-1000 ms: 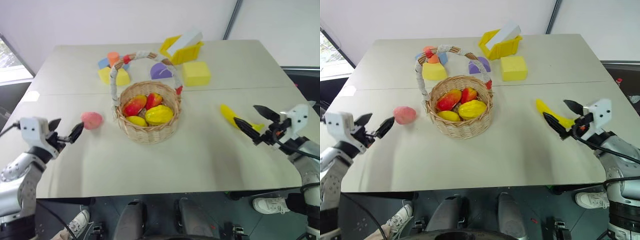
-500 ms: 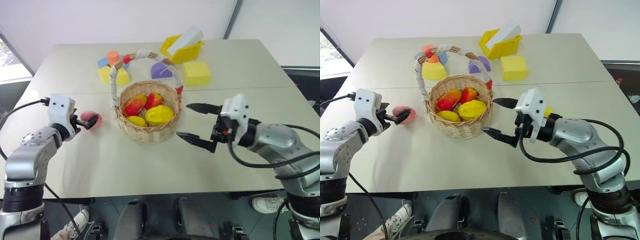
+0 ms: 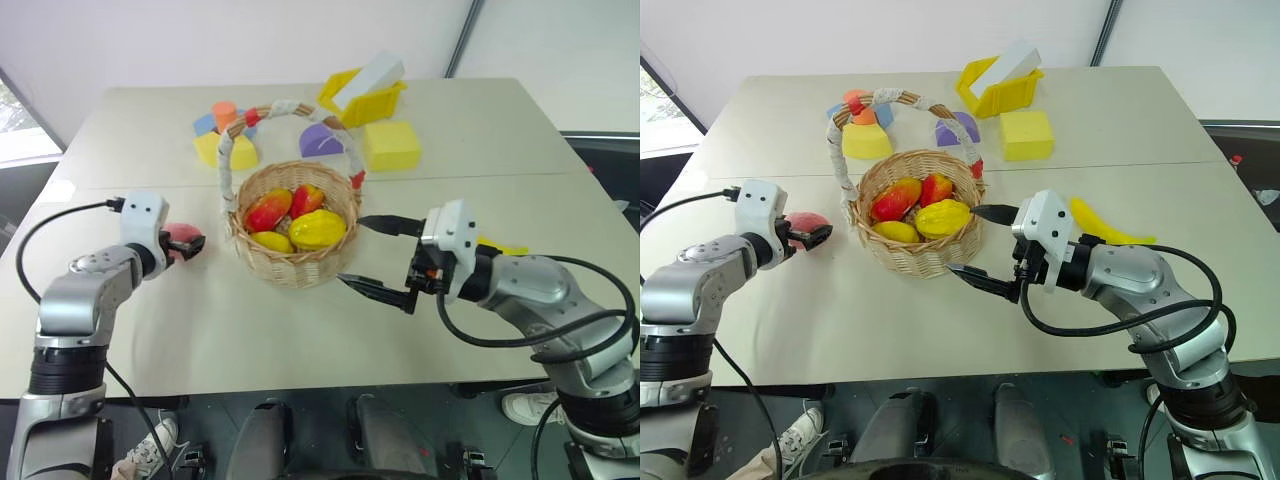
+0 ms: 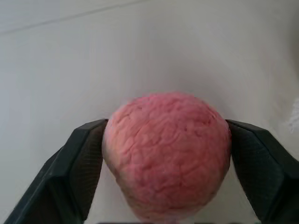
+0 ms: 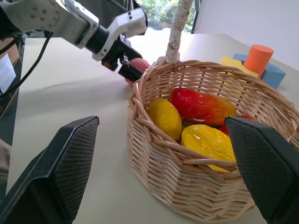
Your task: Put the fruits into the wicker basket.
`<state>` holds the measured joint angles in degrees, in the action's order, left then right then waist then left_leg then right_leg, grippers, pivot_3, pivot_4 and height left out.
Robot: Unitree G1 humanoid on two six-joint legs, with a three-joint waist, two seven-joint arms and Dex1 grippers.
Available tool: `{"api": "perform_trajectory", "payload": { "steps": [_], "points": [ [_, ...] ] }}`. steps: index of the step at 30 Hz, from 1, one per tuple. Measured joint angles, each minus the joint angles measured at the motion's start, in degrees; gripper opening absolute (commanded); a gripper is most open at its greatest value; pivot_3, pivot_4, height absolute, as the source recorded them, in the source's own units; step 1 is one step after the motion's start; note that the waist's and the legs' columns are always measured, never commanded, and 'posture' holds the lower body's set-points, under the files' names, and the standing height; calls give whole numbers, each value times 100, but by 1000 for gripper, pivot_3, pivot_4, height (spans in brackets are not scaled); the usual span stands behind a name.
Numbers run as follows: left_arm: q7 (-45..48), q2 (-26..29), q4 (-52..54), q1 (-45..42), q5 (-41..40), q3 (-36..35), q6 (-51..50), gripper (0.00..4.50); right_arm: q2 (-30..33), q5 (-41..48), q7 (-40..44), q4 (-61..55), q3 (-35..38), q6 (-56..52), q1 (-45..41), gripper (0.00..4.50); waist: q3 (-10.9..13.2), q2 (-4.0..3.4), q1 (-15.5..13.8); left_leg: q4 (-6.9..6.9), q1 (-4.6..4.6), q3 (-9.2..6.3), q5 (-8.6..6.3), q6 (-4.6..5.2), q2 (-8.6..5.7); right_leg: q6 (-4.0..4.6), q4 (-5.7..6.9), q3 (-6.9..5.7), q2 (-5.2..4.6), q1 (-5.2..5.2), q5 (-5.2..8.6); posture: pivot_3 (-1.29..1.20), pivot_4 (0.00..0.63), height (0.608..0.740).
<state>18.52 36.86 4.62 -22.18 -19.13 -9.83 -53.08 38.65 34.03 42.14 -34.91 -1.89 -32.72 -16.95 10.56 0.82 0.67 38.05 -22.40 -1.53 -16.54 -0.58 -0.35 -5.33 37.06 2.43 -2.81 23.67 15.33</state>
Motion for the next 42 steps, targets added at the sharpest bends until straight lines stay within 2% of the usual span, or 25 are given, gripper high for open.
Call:
{"api": "perform_trajectory", "payload": {
  "steps": [2,6,9,11,13,16,18,20,21,23,25,27,28,29,35,42],
  "points": [
    [7,2,0,0,24,0,1,2615,-2,-16,-23,0,0,0,0,4500,0,0,0,0,0,0,0,0,0,0,0,0,0,0,0,0,150,740],
    [69,135,1,52,140,-5,60,2615,-8,-22,-25,0,0,0,-30,4500,0,0,18,0,0,0,1,-1,1,0,1,1,1,3,0,0,150,740],
    [486,381,196,424,25,-270,306,2615,-6,-25,-15,7,0,1,-100,4500,1,2,38,-3,-6,2,0,-1,3,1,1,3,0,11,0,0,150,740],
    [1047,576,485,802,-335,-738,482,2615,27,-27,12,40,35,3,-148,4500,2,4,40,-4,-14,2,0,-2,4,2,0,3,-4,21,0,0,150,740],
    [2068,881,1304,1321,-1312,-1559,448,2615,175,-65,126,178,141,55,-161,4500,3,10,21,-4,-35,4,2,-7,3,5,0,1,-16,42,0,0,150,740],
    [2549,1099,2106,1203,-2212,-1924,206,2615,262,-160,257,444,213,130,-200,4500,1,5,-79,-3,-35,7,9,-19,-5,18,0,-18,-46,30,8,0,150,740],
    [2462,1075,2394,859,-2604,-1801,11,2615,275,-227,333,578,230,214,-235,4500,1,5,-118,0,-31,11,11,-21,-10,22,-4,-18,-50,20,10,0,150,740],
    [2155,919,2600,333,-2680,-1330,-53,2615,283,-281,375,703,243,287,-306,4500,2,7,-138,3,-16,10,11,-20,-15,13,-6,-21,-50,1,4,0,150,740],
    [1955,847,2695,14,-2560,-875,-45,2615,286,-332,389,736,253,329,-362,4500,2,7,-132,3,-9,11,10,-18,-18,3,-6,-21,-49,-8,-1,0,150,740],
    [1747,758,2728,-227,-2377,-408,-47,2615,288,-366,398,745,257,367,-394,4500,2,7,-120,3,-5,11,6,-10,-19,0,-5,-20,-43,-9,-2,0,150,740],
    [1366,341,2529,-685,-2069,278,-102,2615,274,-442,393,755,243,409,-371,4500,3,8,-117,3,-9,10,6,-8,-16,-1,-5,-21,-31,-5,-2,0,150,740],
    [1137,26,2317,-920,-1937,678,-153,3598,272,-485,368,750,235,435,-354,4500,3,9,-90,4,-9,11,6,-8,-9,-1,-4,-17,-9,-3,-2,0,150,740],
    [1082,-44,2215,-980,-1851,800,-156,3854,273,-512,344,740,239,437,-330,4500,3,9,-74,4,-9,11,6,-8,-4,-1,-4,-14,-2,-2,-1,0,150,740],
    [1030,-101,2089,-1033,-1756,910,-152,4399,272,-529,292,712,248,435,-267,4500,3,9,-55,4,-9,11,6,-8,2,0,-4,-13,4,-1,-1,0,150,740],
    [1235,-200,1851,-1092,-1596,1051,79,4458,342,-847,-109,737,616,447,262,4500,3,9,0,8,-6,10,7,-9,9,1,1,-13,14,-6,0,0,150,740],
    [2016,-132,2374,-782,-1756,1226,500,4458,809,-1886,-601,2655,909,452,418,4500,3,9,-2,12,-1,16,7,-9,7,2,1,-8,15,-11,0,0,150,740]
  ]
}}
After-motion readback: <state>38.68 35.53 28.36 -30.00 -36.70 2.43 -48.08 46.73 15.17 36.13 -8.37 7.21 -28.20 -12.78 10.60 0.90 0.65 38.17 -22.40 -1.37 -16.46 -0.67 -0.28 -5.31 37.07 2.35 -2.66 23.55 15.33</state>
